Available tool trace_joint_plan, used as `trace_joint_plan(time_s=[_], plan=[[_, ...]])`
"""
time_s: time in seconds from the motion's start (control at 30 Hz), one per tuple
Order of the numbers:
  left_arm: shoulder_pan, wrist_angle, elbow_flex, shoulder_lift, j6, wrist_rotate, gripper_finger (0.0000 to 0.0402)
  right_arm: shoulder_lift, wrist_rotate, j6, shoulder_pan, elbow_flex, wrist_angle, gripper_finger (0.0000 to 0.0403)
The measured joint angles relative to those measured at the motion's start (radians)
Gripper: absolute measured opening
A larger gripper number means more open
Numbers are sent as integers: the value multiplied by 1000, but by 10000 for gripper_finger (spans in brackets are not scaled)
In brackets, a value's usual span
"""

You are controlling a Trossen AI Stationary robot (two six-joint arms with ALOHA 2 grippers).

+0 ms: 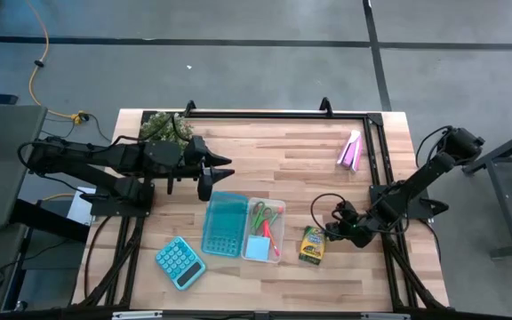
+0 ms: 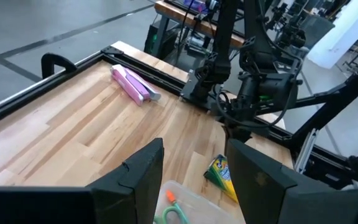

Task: Pack school essentials
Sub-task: Put the yellow crayon box into the blue supply box

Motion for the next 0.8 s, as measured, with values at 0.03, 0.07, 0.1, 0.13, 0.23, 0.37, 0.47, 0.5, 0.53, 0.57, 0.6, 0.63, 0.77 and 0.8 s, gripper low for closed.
trace_joint_plan(time_s=[0.03, 0.07, 0.1, 0.13, 0.23, 0.37, 0.47, 0.5, 0.53, 0.57, 0.6, 0.63, 0.77, 0.8], plan=[[0, 0, 0, 0, -3, 0, 165, 0, -1, 0, 0, 0, -7, 0], [0, 0, 0, 0, -3, 0, 165, 0, -1, -2, 0, 0, -8, 0], [0, 0, 0, 0, -3, 0, 165, 0, -1, -3, 0, 0, -6, 0], [0, 0, 0, 1, -3, 0, 165, 0, -1, -3, 0, 0, -4, 0], [0, 0, 0, 9, -6, 0, 165, 1, -6, -10, 0, 0, 0, 0], [0, 7, 0, 17, -6, 0, 165, 2, 1, -15, -1, 0, 30, 0], [0, 9, -1, 32, -6, 0, 165, 9, 8, -28, -1, 0, 47, 0], [0, 21, -1, 37, -6, 1, 165, 15, 7, -27, -1, 0, 44, 0], [0, 30, -1, 43, -6, 1, 165, 18, 2, -29, -1, 0, 41, 0], [0, 32, -1, 48, -6, 3, 165, 21, -3, -29, -1, 0, 43, 0], [0, 28, -1, 53, -6, 5, 165, 23, -5, -26, -1, 0, 40, 0], [0, 28, -1, 57, -6, 5, 165, 23, -4, -23, -1, 0, 31, 0], [0, 28, -1, 63, -6, 5, 165, 23, 3, -16, -1, 0, 25, 0], [0, 29, -1, 63, -5, 5, 165, 23, -6, -20, -1, 0, 16, 0]])
